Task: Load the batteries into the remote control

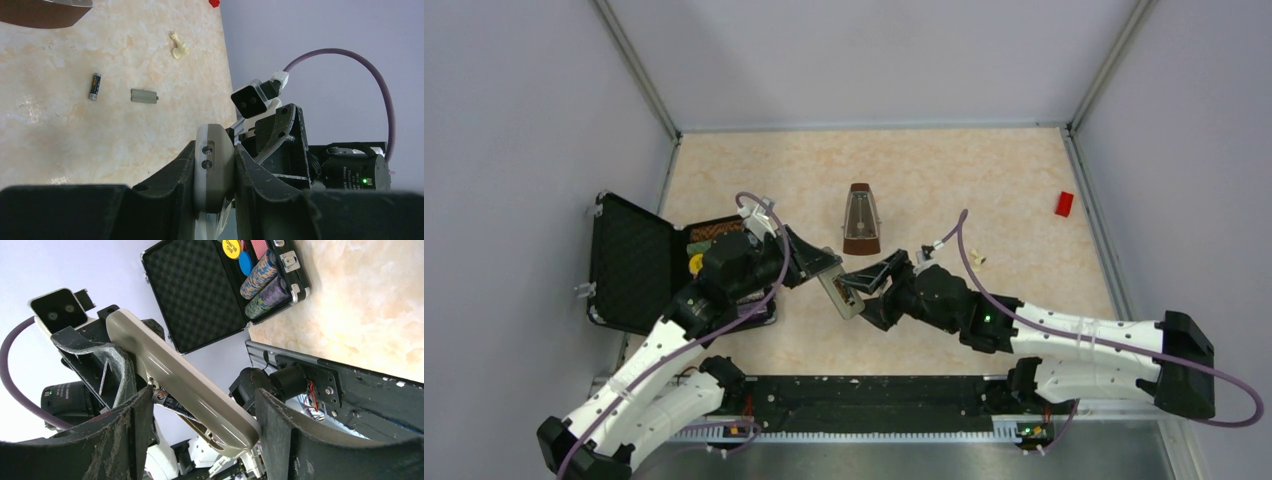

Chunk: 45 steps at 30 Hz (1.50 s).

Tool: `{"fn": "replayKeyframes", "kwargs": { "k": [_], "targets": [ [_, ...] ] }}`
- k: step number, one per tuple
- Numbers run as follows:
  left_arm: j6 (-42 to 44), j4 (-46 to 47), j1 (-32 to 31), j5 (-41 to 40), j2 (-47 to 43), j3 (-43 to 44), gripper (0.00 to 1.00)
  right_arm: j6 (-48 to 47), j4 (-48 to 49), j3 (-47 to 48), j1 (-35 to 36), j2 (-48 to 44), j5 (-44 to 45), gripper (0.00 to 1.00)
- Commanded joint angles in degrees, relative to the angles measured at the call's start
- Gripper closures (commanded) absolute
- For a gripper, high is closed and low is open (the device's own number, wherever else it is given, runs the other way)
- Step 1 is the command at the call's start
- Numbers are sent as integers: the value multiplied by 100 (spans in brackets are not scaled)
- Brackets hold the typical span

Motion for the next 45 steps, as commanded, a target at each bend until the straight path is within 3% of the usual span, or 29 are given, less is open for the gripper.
{"fn": "replayKeyframes", "kwargs": {
  "k": [1, 13, 25, 31, 35, 39, 42, 45],
  "targets": [
    [-808, 378, -36, 196, -191, 336, 100, -386, 396, 156, -178, 62, -278, 62],
    [-1262, 770, -41, 280, -369, 347, 100, -586, 503, 262, -228, 318, -566, 63],
    [-1483, 652, -30, 116, -576, 401, 100, -929, -110, 148, -235, -67, 20, 60],
    [-1464, 590, -28, 62, -581, 385, 100, -1124, -426, 155, -235, -367, 344, 48],
    [-1257, 442, -29, -63, -609, 349, 100, -1239, -444, 143, -234, -685, 423, 29],
    [-893, 440, -34, -242, -737, 204, 100, -1573, -543, 183, -236, -1020, 559, 22],
    [-291, 561, -28, -172, -851, 131, 100, -2184, -608, 293, -241, -1199, 642, 21],
    [696, 529, -32, 138, -892, 165, 100, -3569, -627, 653, -240, -1187, 509, 20]
  ]
}}
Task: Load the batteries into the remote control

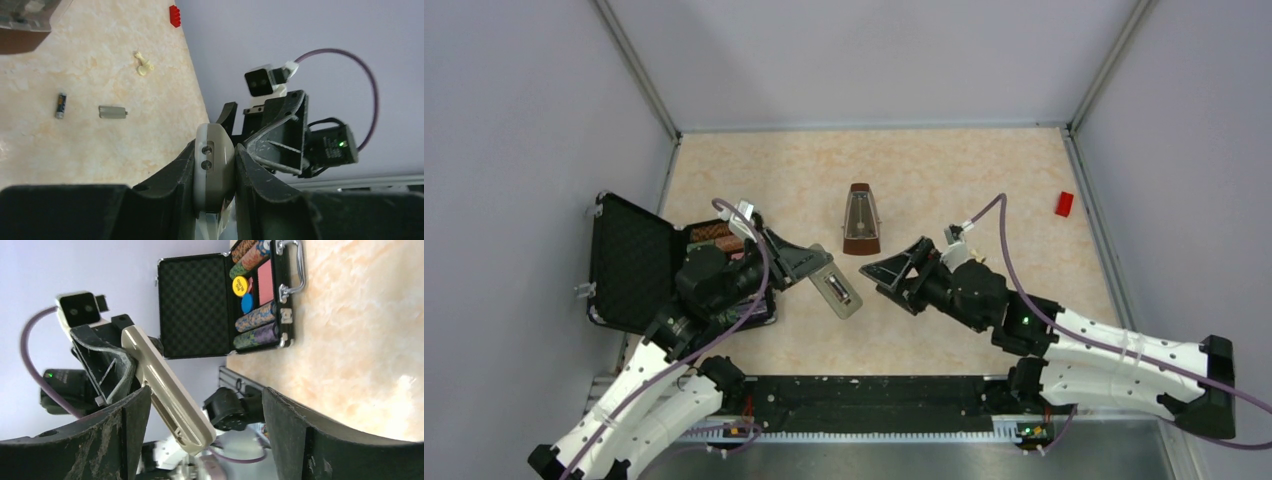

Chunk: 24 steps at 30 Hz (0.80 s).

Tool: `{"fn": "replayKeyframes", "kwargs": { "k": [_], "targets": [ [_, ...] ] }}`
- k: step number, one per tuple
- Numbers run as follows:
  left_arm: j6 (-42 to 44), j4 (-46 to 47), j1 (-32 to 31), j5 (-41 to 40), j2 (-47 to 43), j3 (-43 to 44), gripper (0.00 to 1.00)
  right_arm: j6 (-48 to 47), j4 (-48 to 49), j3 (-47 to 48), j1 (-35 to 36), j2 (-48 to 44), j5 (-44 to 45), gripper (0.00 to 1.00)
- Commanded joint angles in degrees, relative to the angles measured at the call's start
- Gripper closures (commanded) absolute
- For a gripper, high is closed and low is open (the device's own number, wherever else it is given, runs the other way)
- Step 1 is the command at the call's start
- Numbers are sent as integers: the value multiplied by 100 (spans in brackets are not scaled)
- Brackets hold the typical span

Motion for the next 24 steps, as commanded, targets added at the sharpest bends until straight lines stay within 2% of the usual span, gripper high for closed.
{"fn": "replayKeyframes", "kwargs": {
  "k": [1, 5, 8, 17, 24],
  "targets": [
    [1501, 371, -21, 444, -81, 176, 100, -2308, -94, 747, -71, 10, -71, 20],
    [2144, 180, -15, 1183, 82, 343, 100, -4615, -1194, 1968, -85, 562, -1003, 19],
    [2345, 8, -15, 1303, 204, 480, 100, -5574, -1919, 2622, -85, 1010, -1480, 20],
    [2111, -35, -19, 962, 404, 551, 100, -6029, -2411, 2966, -73, 1627, -1940, 34],
    [1914, -18, -17, 825, 485, 544, 100, -6150, -2422, 2990, 1, 1861, -2012, 32]
  ]
}}
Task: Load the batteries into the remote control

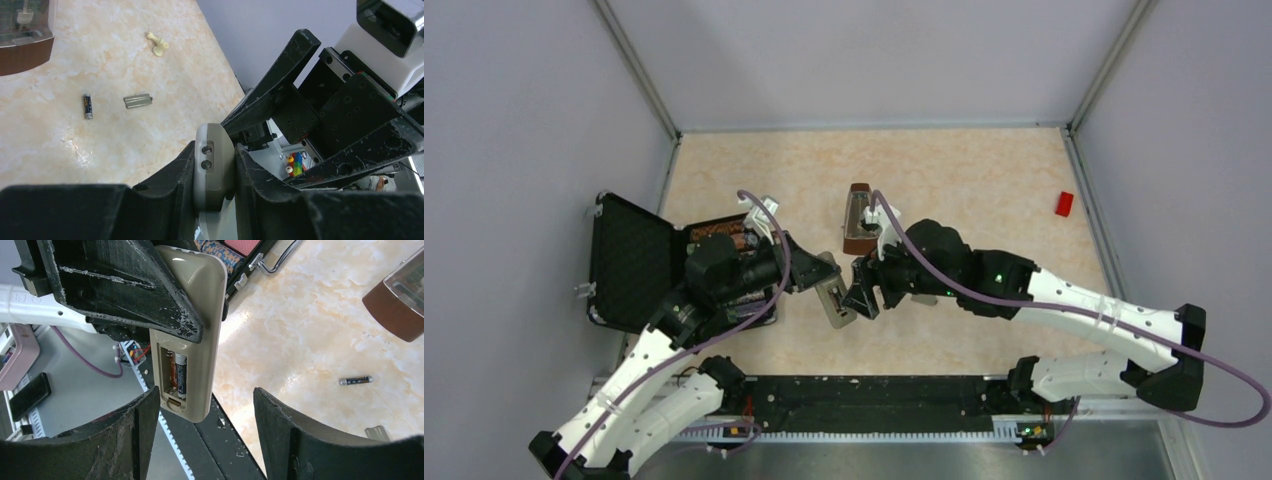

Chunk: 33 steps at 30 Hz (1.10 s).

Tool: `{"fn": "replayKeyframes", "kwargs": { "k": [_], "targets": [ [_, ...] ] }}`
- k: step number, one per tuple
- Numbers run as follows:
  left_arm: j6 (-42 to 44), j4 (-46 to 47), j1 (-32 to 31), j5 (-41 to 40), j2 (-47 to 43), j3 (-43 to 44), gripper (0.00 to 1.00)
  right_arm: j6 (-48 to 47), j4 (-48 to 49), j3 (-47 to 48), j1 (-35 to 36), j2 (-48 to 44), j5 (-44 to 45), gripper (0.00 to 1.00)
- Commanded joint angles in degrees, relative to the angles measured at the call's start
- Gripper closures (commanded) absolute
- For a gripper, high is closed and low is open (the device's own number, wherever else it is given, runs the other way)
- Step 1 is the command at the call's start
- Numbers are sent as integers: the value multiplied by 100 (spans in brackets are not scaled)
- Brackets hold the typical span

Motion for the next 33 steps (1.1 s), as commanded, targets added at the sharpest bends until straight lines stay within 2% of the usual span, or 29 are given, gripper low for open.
{"fn": "replayKeyframes", "kwargs": {
  "k": [1, 6, 21, 24, 26, 28, 31, 33],
  "targets": [
    [-103, 284, -18, -94, 37, 204, 100, -232, 32, 240, 26, 130, -109, 32],
    [-136, 310, -13, -72, 27, 192, 100, -158, 158, 252, 41, 261, -8, 34],
    [-171, 352, -14, 12, 25, 156, 100, 159, 605, 177, 96, 428, 303, 51],
    [-175, 354, -14, 9, 4, 160, 100, 182, 600, 116, 92, 402, 312, 58],
    [-175, 354, -15, 20, 1, 163, 100, 187, 580, 54, 91, 369, 294, 70],
    [-177, 353, -14, 17, -12, 171, 100, 173, 564, 24, 95, 337, 228, 76],
    [-184, 361, -12, 6, -11, 158, 100, 179, 540, -5, 91, 290, 214, 75],
    [-186, 364, -12, -12, 0, 160, 100, 203, 527, 10, 91, 272, 246, 68]
  ]
}}
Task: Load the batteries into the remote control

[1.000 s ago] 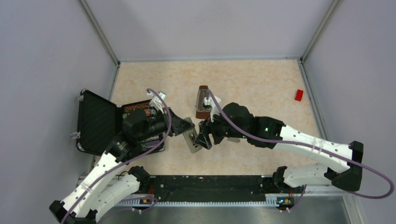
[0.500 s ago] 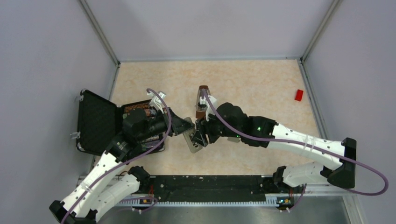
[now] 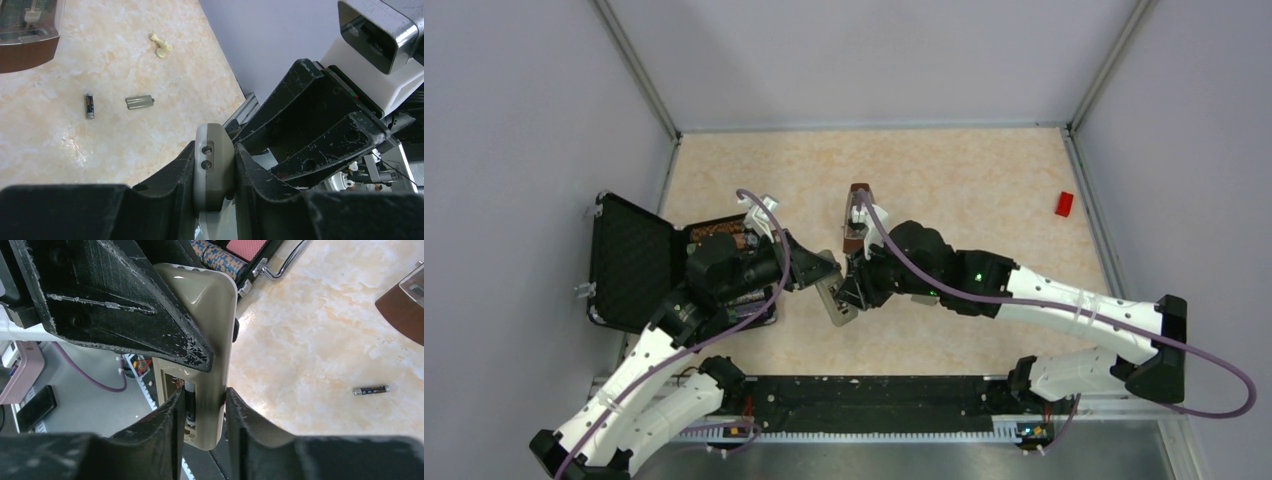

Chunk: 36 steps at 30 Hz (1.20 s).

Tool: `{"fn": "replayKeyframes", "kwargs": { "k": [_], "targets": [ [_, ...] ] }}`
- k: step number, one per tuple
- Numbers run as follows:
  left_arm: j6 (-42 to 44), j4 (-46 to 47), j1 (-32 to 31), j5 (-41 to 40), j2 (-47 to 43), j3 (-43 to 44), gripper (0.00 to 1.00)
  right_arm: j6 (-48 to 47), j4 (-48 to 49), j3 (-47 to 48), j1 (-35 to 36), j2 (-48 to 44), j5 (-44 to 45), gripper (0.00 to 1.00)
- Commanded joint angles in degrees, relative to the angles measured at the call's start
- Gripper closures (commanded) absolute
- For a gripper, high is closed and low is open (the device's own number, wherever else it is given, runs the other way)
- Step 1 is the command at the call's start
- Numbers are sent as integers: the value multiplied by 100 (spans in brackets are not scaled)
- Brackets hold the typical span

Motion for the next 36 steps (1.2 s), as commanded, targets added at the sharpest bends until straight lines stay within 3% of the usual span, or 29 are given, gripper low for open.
{"fn": "replayKeyframes", "kwargs": {
  "k": [1, 6, 11, 16, 21, 24, 28, 31, 36],
  "targets": [
    [-29, 354, -14, 110, -44, 161, 100, -1, 118, 6, 10, -170, 156, 64],
    [48, 253, -21, -82, -57, 130, 100, 145, 53, 104, 10, -366, 214, 31],
    [210, 61, -15, -450, -98, 29, 100, 410, -66, -22, -98, -877, 379, 24],
    [316, -155, -15, -1021, -220, -153, 100, 863, -797, -490, -416, -1304, 1210, 26],
    [266, -405, -18, -1755, -395, -359, 100, 1305, -1537, -1060, -1175, -996, 1757, 35],
    [222, -669, -19, -2219, -445, -442, 100, 1434, -1389, -1334, -1488, -546, 1821, 40],
    [18, -961, -10, -2849, -466, -630, 100, 2252, -905, -1467, -1515, 353, 2622, 45],
    [-92, -907, -6, -2942, -451, -757, 100, 2675, -428, -1359, -1489, 1103, 2587, 55],
    [-105, -866, -2, -3006, -420, -878, 100, 3203, -284, -778, -1206, 2016, 2924, 57]
  ]
}}
